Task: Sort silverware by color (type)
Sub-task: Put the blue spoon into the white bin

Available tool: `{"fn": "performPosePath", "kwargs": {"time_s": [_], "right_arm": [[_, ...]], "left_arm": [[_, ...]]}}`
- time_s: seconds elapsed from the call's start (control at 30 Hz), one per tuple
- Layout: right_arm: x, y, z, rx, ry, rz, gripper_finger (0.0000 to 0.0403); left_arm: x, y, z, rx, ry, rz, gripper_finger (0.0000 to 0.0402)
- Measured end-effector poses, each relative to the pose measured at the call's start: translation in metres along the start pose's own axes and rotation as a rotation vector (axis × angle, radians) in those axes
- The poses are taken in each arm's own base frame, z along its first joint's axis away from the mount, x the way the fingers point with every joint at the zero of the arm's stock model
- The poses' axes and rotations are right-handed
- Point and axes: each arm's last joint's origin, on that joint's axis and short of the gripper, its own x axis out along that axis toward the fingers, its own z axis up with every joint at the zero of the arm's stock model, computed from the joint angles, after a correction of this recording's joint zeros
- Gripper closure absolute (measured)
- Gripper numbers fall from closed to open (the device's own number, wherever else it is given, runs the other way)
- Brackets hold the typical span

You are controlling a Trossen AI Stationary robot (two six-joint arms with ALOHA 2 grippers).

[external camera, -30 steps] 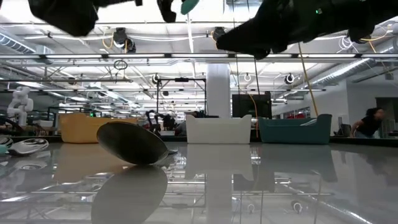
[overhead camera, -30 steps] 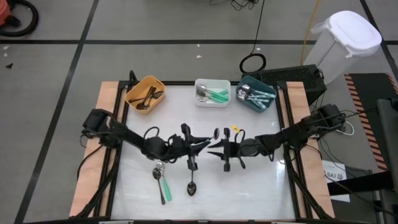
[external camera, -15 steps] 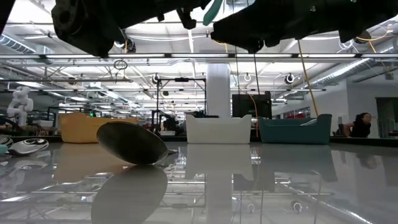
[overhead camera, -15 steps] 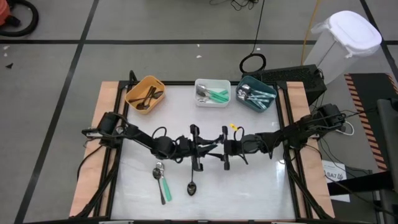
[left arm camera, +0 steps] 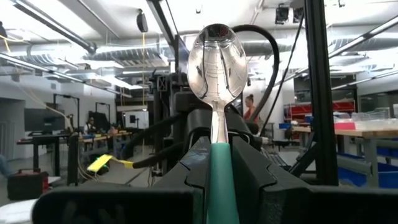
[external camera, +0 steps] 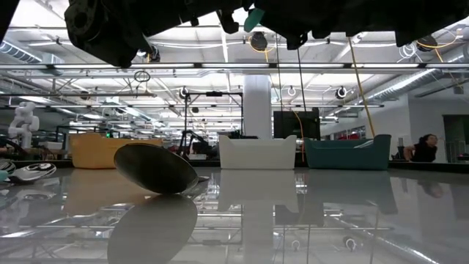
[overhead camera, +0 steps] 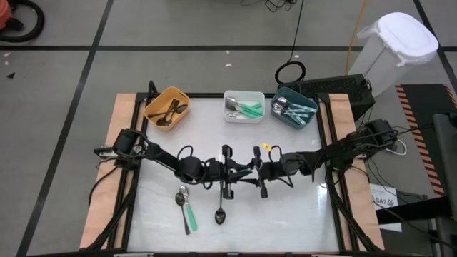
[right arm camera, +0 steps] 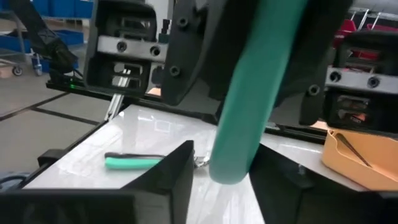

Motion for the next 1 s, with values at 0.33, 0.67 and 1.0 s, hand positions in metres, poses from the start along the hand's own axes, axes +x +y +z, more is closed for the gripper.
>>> {"fn": "performPosePath", "kwargs": {"time_s": [0.33, 0.67, 1.0], "right_arm": [[0.0, 0.0, 0.0, 0.003, 0.003, -0.006, 0.0325], [-0.024, -0.01, 0.009, -0.027, 0.203, -0.194, 0.0325], [-0.052, -0.018, 0.007, -0.094, 0.431, -0.327, 0.032]], "left_arm": [[0.0, -0.001, -0.002, 0.019, 0.017, -0.01, 0.0357], [0.0, -0.001, 0.0, 0.089, 0.113, 0.145, 0.0243], [0.001, 0.005, 0.018, 0.109, 0.313, 0.272, 0.0212]]}}
